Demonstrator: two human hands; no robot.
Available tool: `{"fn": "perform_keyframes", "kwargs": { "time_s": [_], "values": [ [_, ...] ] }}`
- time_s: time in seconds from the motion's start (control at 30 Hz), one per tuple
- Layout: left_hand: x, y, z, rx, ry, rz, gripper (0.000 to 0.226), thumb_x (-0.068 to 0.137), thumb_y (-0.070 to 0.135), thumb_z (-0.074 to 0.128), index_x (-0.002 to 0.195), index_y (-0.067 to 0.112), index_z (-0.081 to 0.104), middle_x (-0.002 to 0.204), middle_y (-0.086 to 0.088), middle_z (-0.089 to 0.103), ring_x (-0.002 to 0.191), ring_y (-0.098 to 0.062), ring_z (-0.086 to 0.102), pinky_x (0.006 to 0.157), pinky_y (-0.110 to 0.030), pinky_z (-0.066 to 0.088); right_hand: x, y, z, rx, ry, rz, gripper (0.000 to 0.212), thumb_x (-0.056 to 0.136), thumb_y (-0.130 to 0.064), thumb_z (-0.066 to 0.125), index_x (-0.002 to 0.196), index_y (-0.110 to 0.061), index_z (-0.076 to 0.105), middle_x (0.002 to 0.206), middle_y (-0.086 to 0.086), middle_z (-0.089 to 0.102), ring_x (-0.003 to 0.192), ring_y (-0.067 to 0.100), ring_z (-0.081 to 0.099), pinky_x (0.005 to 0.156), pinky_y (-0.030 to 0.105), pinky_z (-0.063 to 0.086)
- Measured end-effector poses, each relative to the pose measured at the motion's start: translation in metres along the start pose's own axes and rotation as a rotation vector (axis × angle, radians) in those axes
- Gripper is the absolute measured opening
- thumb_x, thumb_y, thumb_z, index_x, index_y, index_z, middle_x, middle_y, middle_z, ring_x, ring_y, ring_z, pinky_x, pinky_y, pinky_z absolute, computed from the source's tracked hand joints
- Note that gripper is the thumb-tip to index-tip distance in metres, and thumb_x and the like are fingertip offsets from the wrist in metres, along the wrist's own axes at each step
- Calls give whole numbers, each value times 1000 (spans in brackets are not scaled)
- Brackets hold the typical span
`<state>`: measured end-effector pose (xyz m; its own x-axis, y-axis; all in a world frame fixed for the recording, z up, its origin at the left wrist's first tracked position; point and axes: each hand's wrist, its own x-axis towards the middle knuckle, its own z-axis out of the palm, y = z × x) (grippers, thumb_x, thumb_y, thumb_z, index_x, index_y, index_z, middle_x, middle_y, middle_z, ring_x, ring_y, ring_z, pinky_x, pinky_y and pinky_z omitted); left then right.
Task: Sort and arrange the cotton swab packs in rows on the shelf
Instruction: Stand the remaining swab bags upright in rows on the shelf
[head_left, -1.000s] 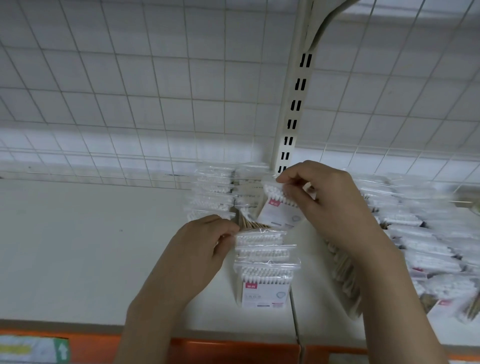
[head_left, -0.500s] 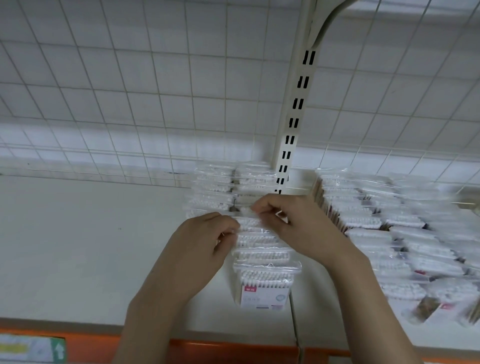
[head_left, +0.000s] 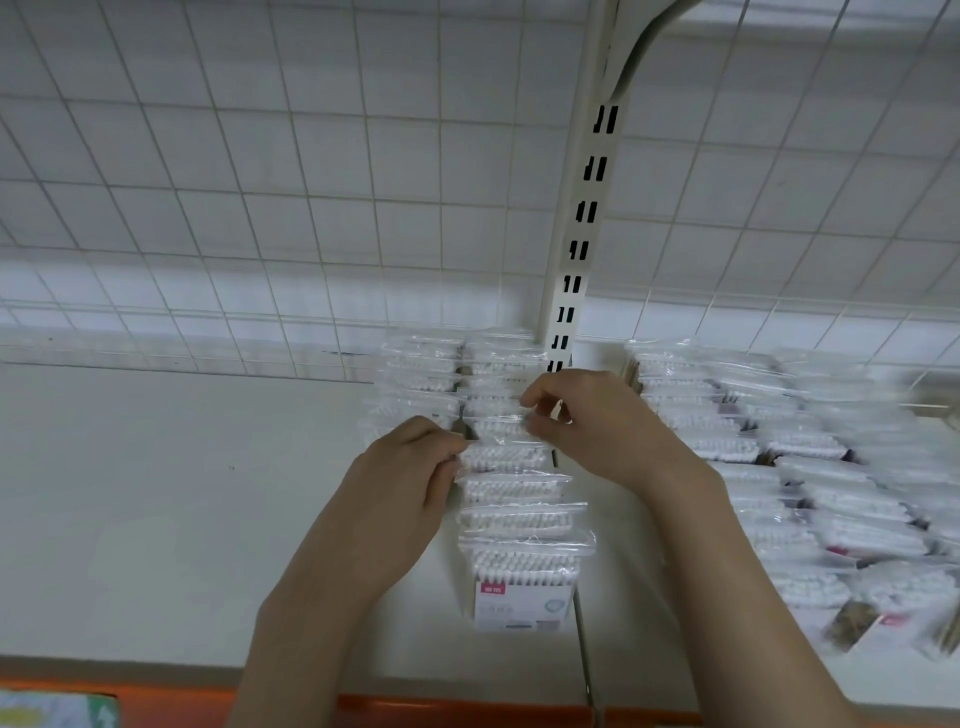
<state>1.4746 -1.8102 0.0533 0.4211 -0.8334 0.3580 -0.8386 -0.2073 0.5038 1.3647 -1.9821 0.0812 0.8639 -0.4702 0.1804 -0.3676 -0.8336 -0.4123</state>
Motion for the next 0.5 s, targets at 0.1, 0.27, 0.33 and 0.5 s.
{"fn": "perform_keyframes", "kwargs": {
  "time_s": [0.1,0.27,0.33,0.5],
  "values": [
    [1,0,1,11,-1,5,26,94,13,46,110,16,66,105,7,59,89,-8,57,81,-24,46,3,0,1,-17,-11,0,15,90,-21,57,99,-18,68,90,-8,61,74,5,49,72,21,40],
    [2,1,2,10,-4,15,27,93,9,46,110,14,67,102,5,62,86,-11,60,80,-28,48,5,-1,-2,-53,37,-35,19,89,-16,56,94,-19,73,83,-5,53,77,9,50,75,27,45],
    [3,2,2,19,-7,28,28,93,9,45,111,15,66,103,6,61,87,-9,59,80,-24,47,4,0,-6,-62,99,-24,18,90,-18,56,96,-21,73,78,-10,48,73,4,47,69,23,39],
    [3,2,2,1,-11,34,28,93,9,47,112,17,66,102,10,60,86,-5,58,79,-20,46,-5,-2,-29,105,268,23,16,88,-13,55,87,-21,69,49,-11,52,49,4,50,52,14,38]
  ]
}}
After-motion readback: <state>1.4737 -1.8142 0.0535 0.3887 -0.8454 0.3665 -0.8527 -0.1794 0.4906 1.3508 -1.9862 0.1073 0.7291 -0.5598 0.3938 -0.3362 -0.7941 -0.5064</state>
